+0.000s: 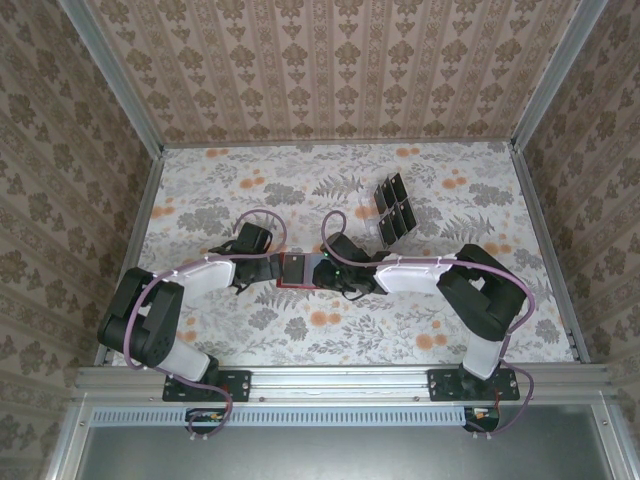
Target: Put the credit cards into the card holder
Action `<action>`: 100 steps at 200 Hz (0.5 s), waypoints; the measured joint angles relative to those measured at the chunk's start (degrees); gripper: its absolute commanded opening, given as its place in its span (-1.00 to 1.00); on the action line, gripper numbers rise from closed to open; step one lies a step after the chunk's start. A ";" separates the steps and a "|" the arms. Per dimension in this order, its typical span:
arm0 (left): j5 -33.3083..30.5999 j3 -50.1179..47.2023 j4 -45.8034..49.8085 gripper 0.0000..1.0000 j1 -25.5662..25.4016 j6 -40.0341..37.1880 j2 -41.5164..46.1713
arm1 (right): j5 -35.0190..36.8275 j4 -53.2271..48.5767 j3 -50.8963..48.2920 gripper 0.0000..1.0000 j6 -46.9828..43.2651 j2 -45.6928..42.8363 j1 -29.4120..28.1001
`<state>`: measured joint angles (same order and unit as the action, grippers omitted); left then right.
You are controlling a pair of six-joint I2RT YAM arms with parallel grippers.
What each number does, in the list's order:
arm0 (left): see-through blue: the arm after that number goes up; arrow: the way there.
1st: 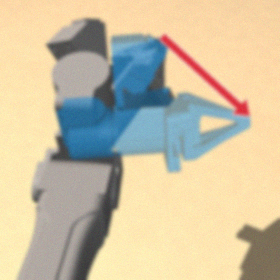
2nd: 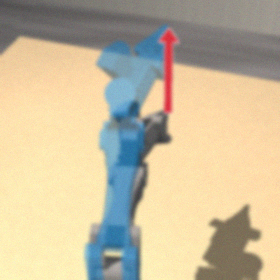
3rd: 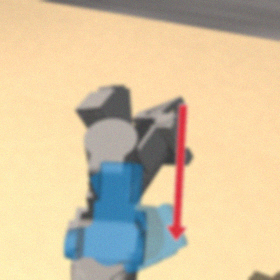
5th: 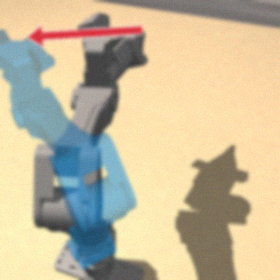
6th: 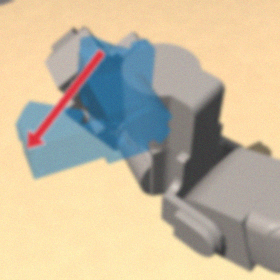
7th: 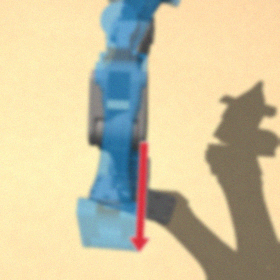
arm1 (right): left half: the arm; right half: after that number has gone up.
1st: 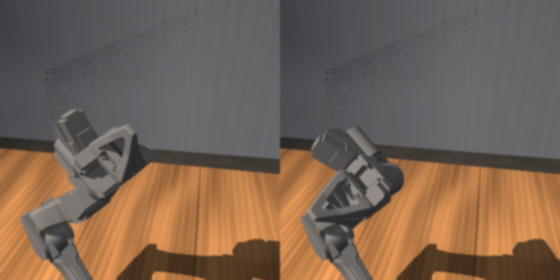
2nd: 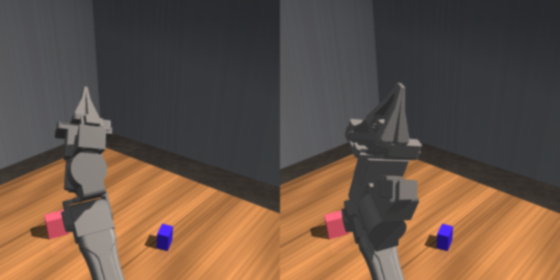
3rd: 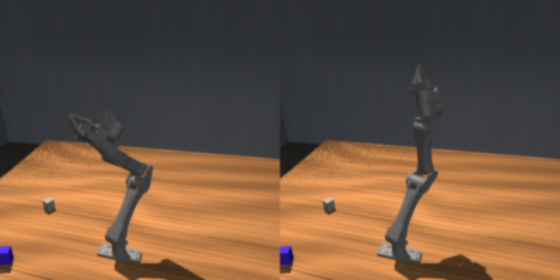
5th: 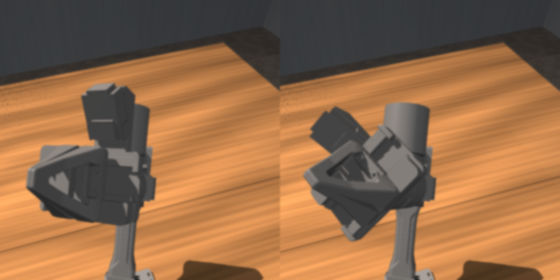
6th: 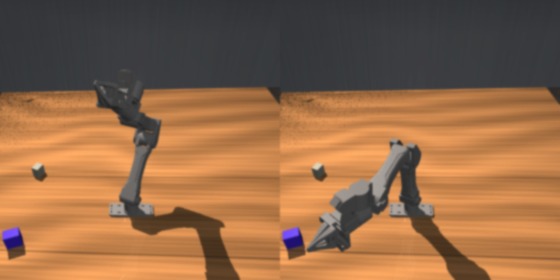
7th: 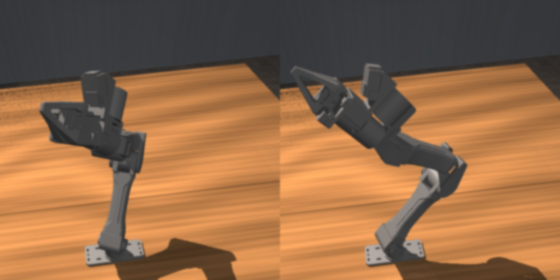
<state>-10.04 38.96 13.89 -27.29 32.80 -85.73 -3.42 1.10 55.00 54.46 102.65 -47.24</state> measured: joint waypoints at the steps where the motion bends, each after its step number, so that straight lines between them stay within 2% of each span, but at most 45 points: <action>1: 0.00 0.00 0.00 1.00 0.00 0.00 -0.02 | -0.02 0.07 0.00 -0.42 0.02 0.02 0.00; 61: -0.02 -0.26 -0.28 0.99 0.00 0.00 0.15 | -0.50 0.52 0.00 -0.42 -0.11 0.52 0.39; 100: -0.02 -0.33 -0.44 1.00 0.00 -0.02 0.22 | 0.28 -2.23 0.00 -0.39 -0.44 -3.87 0.50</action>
<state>-10.07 38.63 13.45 -27.29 32.77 -85.52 -3.14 -1.13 55.00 54.02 98.78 -46.74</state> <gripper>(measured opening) 0.997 0.306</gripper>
